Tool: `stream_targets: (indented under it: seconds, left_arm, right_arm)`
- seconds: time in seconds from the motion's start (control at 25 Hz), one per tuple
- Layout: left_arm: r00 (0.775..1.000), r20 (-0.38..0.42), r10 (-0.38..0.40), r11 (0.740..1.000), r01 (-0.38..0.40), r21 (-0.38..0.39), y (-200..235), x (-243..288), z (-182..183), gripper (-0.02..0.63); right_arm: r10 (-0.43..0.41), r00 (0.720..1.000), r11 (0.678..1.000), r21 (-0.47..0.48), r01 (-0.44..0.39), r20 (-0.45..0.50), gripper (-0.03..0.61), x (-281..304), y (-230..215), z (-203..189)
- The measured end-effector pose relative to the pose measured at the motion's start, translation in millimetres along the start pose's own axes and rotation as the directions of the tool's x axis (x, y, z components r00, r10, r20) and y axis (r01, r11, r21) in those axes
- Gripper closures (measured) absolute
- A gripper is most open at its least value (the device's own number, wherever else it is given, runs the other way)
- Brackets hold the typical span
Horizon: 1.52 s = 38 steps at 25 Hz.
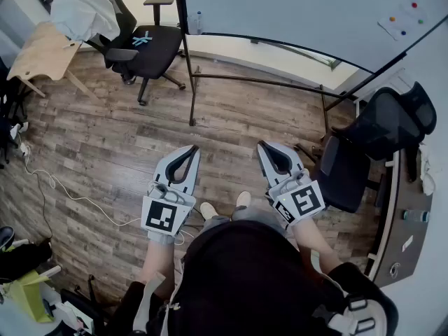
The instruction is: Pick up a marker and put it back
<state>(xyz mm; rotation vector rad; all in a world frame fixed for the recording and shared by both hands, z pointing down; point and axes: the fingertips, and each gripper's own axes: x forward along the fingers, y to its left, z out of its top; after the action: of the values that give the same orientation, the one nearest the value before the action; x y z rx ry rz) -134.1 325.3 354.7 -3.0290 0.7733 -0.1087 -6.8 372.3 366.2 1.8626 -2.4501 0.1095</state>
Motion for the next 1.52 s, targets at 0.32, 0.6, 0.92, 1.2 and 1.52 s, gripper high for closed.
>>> stream_targets:
  seconds: [0.32, 0.6, 0.92, 1.2, 1.52]
  left_arm:
    - [0.997, -0.022, -0.072, 0.996, 0.073, 0.056, -43.5, 40.1, 6.9, 0.606]
    - [0.995, -0.043, -0.095, 0.993, 0.097, 0.060, -65.6, 83.7, 10.5, 0.606]
    - [0.994, -0.075, -0.082, 0.992, 0.089, 0.088, -105.8, 135.3, 5.7, 0.606]
    - [0.992, -0.115, -0.057, 0.994, 0.066, 0.082, -99.8, 161.2, -11.4, 0.606]
    - [0.994, -0.084, -0.069, 0.995, 0.075, 0.072, -35.2, 218.8, -23.0, 0.606]
  right_arm:
    - [-0.010, 1.000, 1.000, 0.024, 0.009, 0.019, 0.560, -23.6, -41.8, -2.5]
    - [-0.055, 0.997, 0.996, 0.066, 0.052, 0.050, 0.482, -42.3, -92.1, -1.0]
    - [-0.084, 0.994, 0.993, 0.087, 0.078, 0.069, 0.491, -74.1, -167.0, -8.1]
    - [-0.098, 0.993, 0.990, 0.111, 0.090, 0.071, 0.496, -64.3, -203.3, -16.7]
    - [-0.096, 0.994, 0.992, 0.086, 0.091, 0.044, 0.495, 10.4, -234.5, -17.8]
